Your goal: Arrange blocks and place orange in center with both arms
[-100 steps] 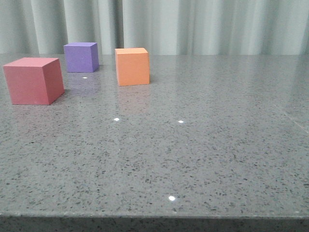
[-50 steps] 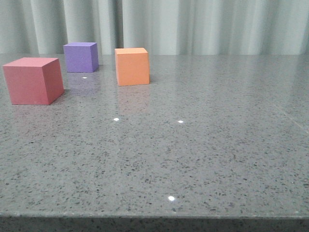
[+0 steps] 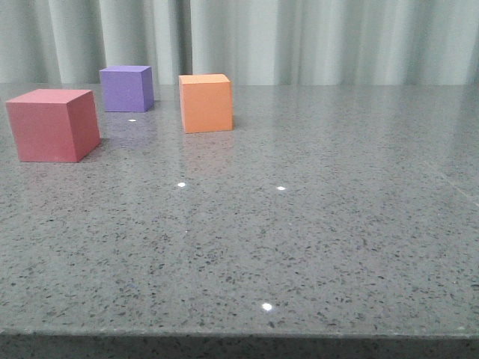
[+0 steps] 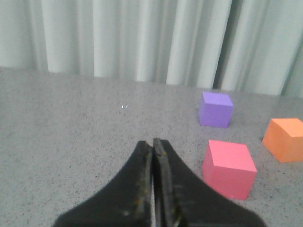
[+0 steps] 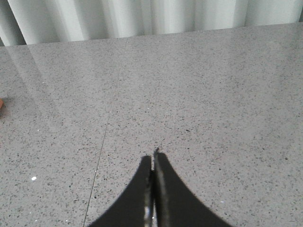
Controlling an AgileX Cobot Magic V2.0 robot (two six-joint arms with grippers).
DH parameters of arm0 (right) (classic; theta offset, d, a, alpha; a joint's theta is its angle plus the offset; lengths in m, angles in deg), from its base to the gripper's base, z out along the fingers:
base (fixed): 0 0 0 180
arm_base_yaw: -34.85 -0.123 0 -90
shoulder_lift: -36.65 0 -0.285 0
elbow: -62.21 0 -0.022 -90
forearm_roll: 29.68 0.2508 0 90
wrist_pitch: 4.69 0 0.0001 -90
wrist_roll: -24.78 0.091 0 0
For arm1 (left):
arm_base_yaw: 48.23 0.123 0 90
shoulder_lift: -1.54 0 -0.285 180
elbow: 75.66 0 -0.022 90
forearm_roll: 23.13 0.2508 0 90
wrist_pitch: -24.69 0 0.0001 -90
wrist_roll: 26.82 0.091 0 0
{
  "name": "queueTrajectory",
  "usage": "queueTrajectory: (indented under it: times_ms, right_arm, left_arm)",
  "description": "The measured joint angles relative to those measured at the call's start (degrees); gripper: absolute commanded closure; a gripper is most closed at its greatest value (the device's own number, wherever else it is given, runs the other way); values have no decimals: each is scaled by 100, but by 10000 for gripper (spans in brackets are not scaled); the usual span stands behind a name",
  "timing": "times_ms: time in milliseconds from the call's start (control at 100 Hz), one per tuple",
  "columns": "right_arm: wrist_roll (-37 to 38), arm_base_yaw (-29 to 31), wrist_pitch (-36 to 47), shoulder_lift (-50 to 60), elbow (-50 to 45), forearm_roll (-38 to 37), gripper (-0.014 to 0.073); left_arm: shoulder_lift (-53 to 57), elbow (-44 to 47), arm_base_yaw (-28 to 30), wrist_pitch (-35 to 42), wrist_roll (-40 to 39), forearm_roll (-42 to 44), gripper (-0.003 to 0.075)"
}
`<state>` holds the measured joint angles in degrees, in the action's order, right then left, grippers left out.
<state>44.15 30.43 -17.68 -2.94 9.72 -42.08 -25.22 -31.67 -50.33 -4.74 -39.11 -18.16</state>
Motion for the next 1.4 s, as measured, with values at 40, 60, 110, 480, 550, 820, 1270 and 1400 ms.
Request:
queueTrajectory:
  times_ms: [40, 60, 110, 480, 550, 820, 1270, 1400]
  right_arm:
    - [0, 0, 0, 0, 0, 0, 662]
    - [0, 0, 0, 0, 0, 0, 662]
    - [0, 0, 0, 0, 0, 0, 662]
    - [0, 0, 0, 0, 0, 0, 662]
    - [0, 0, 0, 0, 0, 0, 662]
    - [0, 0, 0, 0, 0, 0, 662]
    - [0, 0, 0, 0, 0, 0, 662]
    - [0, 0, 0, 0, 0, 0, 662]
  left_arm:
    - [-252, -366, 0, -344, 0, -10, 741]
    - [-397, -533, 0, -497, 0, -10, 741]
    - [-707, -882, 0, -791, 0, -10, 741]
    - [-1639, -1541, 0, -1323, 0, -10, 659]
    - [-1639, -1541, 0, -1336, 0, -10, 521]
    - [-1653, -1541, 0, -1367, 0, -10, 21]
    - [-2062, -1862, 0, -1405, 0, -627, 73]
    - [-2623, -2359, -197, -1338, 0, -1061, 92]
